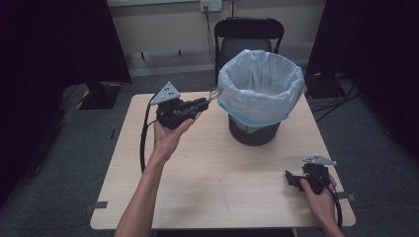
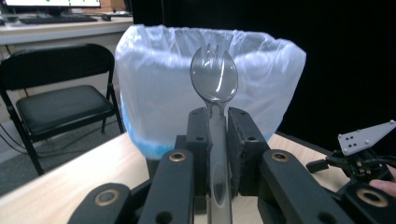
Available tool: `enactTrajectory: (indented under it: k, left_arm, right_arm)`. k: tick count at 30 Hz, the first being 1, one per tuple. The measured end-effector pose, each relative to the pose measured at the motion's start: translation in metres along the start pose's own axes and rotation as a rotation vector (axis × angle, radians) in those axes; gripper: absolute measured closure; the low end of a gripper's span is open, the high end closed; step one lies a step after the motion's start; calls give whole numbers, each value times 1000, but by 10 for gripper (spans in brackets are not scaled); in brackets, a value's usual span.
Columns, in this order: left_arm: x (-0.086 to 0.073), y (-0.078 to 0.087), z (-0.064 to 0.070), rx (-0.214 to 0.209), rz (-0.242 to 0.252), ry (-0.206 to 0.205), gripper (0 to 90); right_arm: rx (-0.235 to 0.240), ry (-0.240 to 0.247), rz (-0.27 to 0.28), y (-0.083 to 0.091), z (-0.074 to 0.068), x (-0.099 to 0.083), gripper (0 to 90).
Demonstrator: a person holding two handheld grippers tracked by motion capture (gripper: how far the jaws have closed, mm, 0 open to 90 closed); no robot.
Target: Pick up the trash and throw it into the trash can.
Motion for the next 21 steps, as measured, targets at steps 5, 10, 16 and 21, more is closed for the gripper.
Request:
enactTrajectory:
  k: [5, 10, 16, 21]
  left_arm:
    - [18, -4, -9, 7, 19, -9, 799]
    - [32, -15, -15, -7, 26, -11, 799]
    - [43, -32, -18, -28, 32, 1, 799]
    - [57, -52, -21, -42, 48, 5, 800]
  right_arm:
    - [0, 0, 0, 0, 0, 0, 101]
    - [-1, 1, 2, 0, 0, 0, 101]
    - [0, 1, 1, 0, 0, 0, 101]
    - [-1, 0, 2, 0, 0, 0, 101]
Point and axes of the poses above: each handheld gripper's, and its own axes: y roughly backward along the jaws, x roughly out of its top, z roughly to its right, the point moved 8 cm from there along -y, roughly forward along the jaws, and after that the axes turned 15 degrees about -y, right-handed, at the moved point
